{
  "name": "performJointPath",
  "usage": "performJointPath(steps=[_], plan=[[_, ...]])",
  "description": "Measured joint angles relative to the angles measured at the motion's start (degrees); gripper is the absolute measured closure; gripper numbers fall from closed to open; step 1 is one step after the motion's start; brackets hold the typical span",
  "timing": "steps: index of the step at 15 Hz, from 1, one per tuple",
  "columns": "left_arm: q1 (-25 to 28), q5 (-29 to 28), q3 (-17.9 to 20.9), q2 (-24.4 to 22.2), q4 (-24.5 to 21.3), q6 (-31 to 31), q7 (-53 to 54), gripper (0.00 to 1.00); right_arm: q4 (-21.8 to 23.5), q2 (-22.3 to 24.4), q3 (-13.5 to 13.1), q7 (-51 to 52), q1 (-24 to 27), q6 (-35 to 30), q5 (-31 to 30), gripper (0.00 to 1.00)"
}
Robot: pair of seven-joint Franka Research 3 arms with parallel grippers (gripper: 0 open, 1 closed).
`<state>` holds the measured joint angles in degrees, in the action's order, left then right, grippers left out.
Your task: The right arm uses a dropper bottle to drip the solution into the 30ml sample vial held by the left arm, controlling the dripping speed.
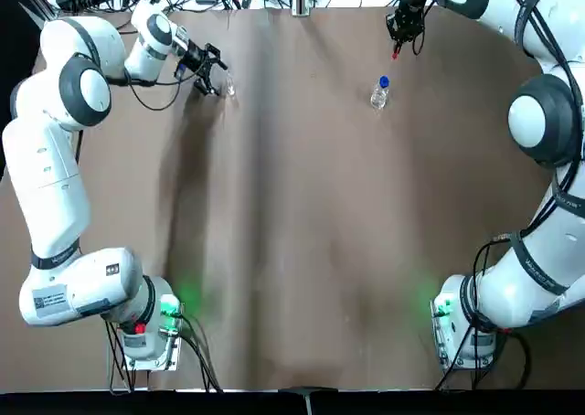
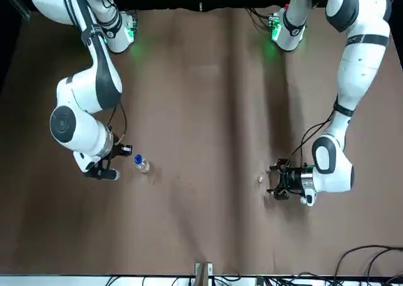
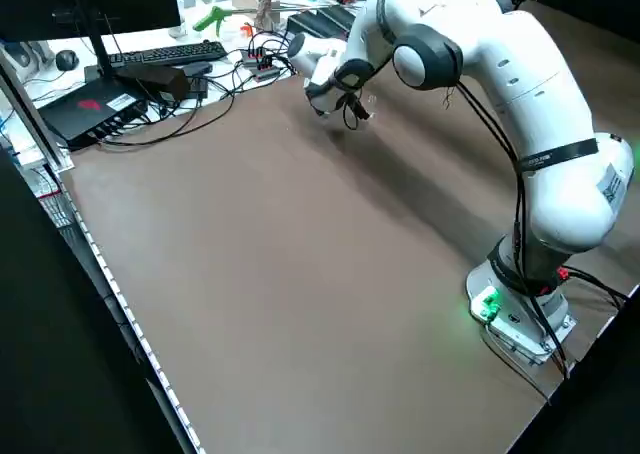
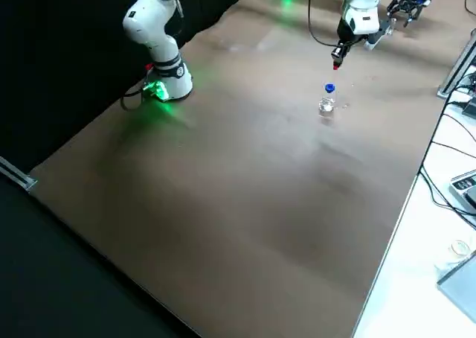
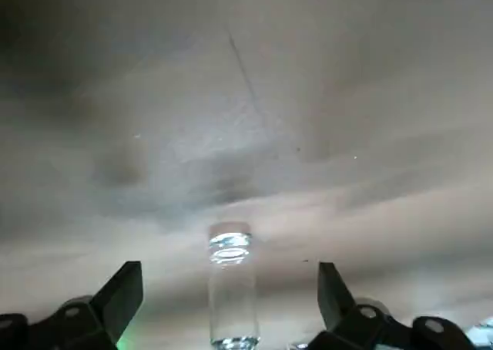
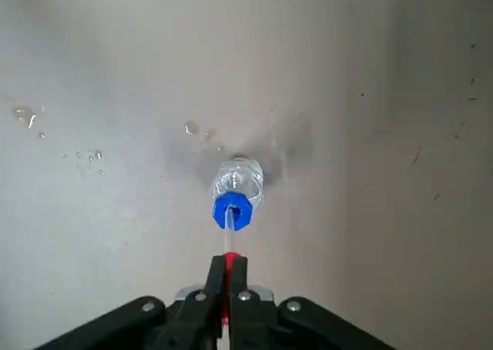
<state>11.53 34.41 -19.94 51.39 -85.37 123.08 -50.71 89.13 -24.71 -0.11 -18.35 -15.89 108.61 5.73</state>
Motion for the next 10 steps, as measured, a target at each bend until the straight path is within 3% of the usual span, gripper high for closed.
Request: performJointPath(steps=[4,10], plan=[[0.07,-10.58,0.0,-3.23,1.37,-6.03,-5.85,0.0,0.02,0.0,-0.05,0.0,0.05,-0.12,-0.01,0.96],[-0.44,-25.73,-0.6,-9.68,2.12,-16.01,-6.27,0.0,-0.07,0.01,-0.04,0.0,0.05,-1.46,-0.02,0.96]])
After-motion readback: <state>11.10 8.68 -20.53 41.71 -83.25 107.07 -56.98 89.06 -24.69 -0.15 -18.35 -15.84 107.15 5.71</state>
